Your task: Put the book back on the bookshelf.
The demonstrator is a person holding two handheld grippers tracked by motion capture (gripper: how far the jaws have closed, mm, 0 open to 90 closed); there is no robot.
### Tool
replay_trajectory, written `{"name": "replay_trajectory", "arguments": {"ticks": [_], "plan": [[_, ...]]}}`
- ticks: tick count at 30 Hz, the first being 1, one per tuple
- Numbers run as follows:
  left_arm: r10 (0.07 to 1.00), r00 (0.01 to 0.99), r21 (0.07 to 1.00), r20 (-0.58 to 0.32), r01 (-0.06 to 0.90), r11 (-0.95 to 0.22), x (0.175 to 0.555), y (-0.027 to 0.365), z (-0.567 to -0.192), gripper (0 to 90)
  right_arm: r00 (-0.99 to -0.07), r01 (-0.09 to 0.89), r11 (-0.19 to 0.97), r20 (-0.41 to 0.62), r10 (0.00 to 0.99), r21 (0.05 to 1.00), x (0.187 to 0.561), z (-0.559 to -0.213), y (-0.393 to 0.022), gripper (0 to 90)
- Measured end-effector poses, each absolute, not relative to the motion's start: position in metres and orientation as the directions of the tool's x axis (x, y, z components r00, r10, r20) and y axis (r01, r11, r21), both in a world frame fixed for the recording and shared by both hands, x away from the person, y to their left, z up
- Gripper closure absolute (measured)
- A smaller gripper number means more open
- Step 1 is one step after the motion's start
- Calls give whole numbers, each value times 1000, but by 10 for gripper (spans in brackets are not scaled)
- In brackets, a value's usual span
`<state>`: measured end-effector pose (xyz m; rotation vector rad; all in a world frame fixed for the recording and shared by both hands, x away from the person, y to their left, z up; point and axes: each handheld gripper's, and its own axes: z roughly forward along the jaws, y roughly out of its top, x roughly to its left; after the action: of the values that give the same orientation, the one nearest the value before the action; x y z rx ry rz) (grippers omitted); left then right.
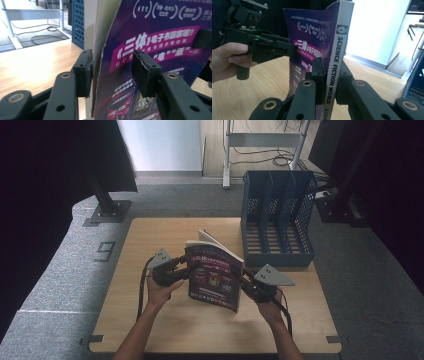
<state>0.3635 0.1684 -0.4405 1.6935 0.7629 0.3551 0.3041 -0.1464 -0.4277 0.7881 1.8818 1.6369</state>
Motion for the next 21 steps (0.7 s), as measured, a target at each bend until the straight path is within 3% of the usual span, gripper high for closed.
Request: {"name": "replay_trajectory", "arguments": {"ticks": [11, 19, 21], "plan": [[644, 746, 943, -168, 312, -114, 378, 164, -438, 436, -701, 89, 103, -11, 713, 991, 307, -428, -144, 801], [641, 748, 944, -171, 311, -112, 380, 161, -440, 435, -709, 77, 111, -23, 704, 991, 304, -428, -144, 801], [662, 735, 948, -147, 295, -118, 379, 161, -440, 492, -710, 70, 113, -30, 704, 991, 304, -428, -143, 800]]}}
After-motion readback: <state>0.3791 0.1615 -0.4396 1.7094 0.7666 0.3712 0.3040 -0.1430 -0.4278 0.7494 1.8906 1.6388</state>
